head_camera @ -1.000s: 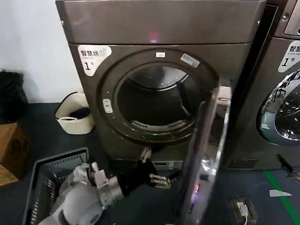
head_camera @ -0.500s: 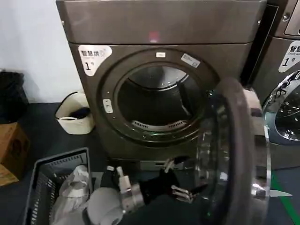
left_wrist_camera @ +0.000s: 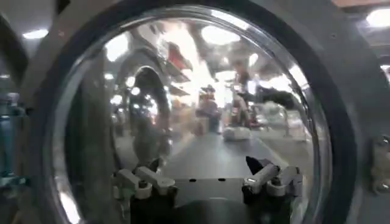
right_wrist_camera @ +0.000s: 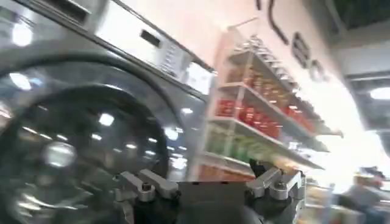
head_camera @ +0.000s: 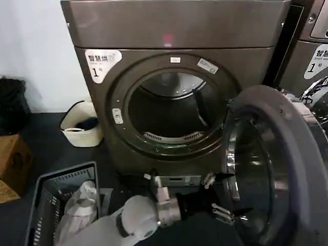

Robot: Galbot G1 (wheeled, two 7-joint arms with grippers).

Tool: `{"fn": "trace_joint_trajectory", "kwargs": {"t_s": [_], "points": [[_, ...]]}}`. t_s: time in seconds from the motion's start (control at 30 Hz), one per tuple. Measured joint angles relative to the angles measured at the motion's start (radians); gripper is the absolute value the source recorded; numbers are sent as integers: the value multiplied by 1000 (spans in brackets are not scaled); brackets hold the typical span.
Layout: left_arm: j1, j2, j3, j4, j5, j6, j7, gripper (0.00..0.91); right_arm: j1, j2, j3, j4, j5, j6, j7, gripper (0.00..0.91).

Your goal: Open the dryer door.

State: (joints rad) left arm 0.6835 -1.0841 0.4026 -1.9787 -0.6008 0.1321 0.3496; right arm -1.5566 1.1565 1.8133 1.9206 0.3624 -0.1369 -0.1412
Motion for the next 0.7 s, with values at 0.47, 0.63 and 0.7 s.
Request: {"fn": "trace_joint_trajectory", "kwargs": {"t_s": [0.47, 0.63, 0.7], "points": [[-133, -105, 126, 128, -14, 0, -12, 907, -26, -31, 134, -6, -86, -74, 139, 907], [-161, -145, 148, 174, -11, -7, -13, 907, -42, -33, 186, -14, -128, -65, 150, 907], [-174, -166, 156, 196, -10, -7, -13, 907, -44, -33, 207, -13, -135, -66, 163, 907]]}}
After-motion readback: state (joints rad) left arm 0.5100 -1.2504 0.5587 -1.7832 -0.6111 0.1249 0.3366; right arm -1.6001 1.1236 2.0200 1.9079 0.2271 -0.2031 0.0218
